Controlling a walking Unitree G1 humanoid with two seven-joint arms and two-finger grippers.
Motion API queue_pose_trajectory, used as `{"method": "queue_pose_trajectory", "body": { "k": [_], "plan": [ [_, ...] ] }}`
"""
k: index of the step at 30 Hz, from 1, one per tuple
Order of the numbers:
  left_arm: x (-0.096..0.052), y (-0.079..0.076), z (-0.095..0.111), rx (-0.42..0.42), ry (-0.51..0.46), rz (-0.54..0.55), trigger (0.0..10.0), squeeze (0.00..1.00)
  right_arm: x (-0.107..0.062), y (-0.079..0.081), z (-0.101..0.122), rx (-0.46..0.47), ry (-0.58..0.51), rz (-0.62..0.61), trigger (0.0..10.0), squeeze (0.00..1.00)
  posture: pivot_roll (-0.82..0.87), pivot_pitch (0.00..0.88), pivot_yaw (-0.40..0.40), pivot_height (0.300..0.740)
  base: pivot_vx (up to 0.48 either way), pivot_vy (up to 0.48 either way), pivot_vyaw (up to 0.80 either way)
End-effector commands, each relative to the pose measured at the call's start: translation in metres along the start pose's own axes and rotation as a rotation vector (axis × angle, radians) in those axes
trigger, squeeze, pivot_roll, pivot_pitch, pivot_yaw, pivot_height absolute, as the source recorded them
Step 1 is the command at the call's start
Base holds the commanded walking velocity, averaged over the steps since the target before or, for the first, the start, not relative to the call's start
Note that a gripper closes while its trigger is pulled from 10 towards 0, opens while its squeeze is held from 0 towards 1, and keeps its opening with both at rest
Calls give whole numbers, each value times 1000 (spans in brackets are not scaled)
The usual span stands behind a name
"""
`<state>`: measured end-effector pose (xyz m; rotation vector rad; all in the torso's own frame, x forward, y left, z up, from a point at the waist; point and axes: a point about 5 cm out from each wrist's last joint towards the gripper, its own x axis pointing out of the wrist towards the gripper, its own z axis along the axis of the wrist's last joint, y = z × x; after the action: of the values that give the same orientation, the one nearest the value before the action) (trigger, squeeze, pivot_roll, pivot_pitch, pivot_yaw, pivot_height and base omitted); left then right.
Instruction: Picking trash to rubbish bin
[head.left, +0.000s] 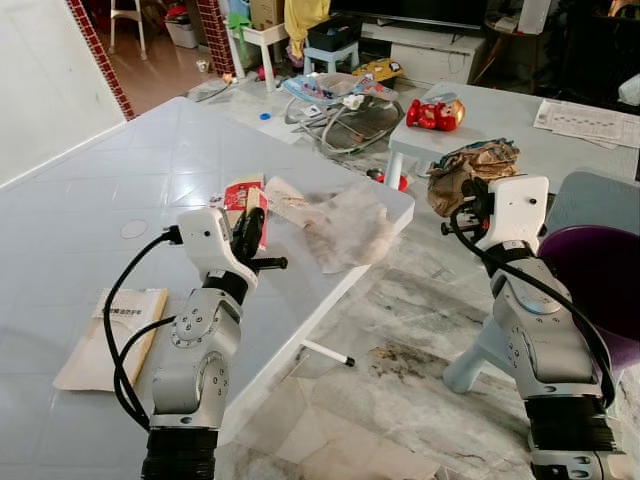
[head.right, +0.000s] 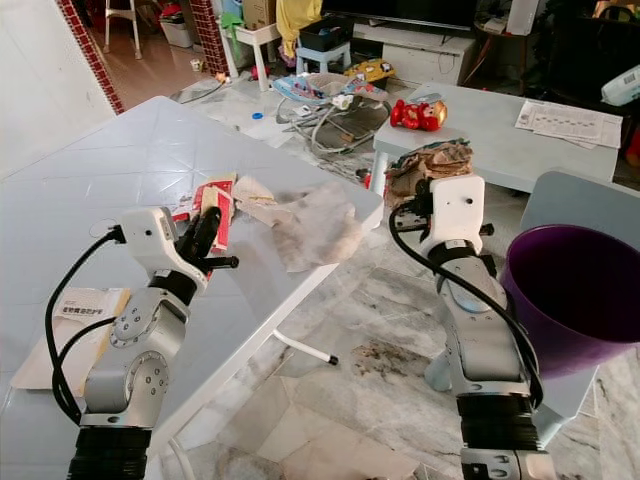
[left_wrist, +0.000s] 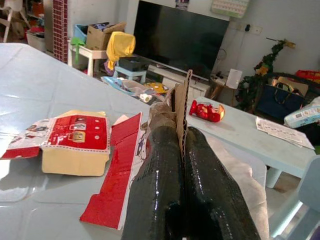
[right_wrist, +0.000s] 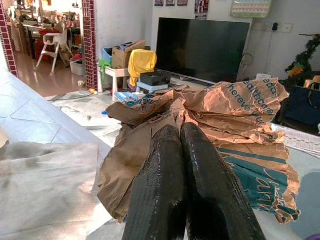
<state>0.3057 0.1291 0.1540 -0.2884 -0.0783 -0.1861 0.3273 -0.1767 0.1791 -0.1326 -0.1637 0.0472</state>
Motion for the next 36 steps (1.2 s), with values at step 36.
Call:
{"method": "queue_pose_trajectory", "body": {
  "k": [36],
  "plan": [
    [0, 2, 0, 12, 10, -3, 0, 0, 0, -1, 2, 1, -6, -7, 10000, 0, -45, 61, 76, 740, 0, -204, 0]
  ]
}}
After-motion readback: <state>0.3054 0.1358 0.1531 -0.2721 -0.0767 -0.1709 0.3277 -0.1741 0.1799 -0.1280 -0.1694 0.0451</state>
